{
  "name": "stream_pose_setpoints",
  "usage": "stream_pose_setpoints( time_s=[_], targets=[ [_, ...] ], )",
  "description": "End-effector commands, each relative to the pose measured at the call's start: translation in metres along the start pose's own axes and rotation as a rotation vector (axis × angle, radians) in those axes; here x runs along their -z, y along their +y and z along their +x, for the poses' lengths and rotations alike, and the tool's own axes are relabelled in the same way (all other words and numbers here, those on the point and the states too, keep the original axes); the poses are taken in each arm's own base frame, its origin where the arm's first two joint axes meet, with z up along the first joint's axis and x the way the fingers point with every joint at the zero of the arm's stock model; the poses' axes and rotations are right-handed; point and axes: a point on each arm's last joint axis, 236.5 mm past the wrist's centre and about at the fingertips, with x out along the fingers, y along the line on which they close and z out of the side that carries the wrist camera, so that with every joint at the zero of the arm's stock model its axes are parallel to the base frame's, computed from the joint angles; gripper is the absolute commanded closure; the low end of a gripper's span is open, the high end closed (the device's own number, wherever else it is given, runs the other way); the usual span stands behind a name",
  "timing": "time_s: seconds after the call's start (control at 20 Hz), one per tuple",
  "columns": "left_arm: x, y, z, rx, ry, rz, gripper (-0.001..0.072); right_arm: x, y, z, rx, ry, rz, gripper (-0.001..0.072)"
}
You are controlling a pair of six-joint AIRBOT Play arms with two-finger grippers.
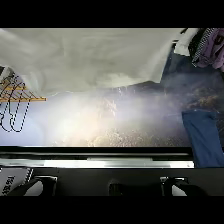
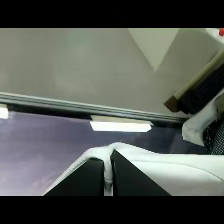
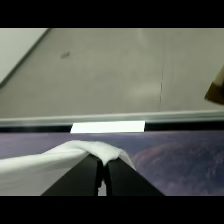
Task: Fold the clothes and pants, and hang the long-sleeved shirts on hangers.
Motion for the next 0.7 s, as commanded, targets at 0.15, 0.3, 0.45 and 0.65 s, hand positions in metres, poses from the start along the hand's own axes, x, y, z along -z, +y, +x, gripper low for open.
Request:
stream_pose_setpoints(
  time_s=[0.15,0.3,0.45,0.65],
  targets=[
    [-0.013,-0.035,-0.115,-0.190,-0.073,-0.005,0.0693,-0.059,0.058,-0.156,-0.012,-0.191,-0.075,0.0680],
    [-0.021,-0.028,-0.143,-0.284,-0.138,0.000,0.0693,-0.069,0.056,-0.183,0.025,-0.244,-0.049,0.0680],
    [-0.017,-0.015,-0.136,-0.313,-0.116,-0.005,0.0693,-0.053,0.041,-0.160,0.056,-0.176,0.017,0.0680],
    [0.038,0.009,-0.057,-0.202,0.130,-0.055,0.0693,0.062,0.004,-0.058,0.074,0.250,0.166,0.0680]
  ],
)
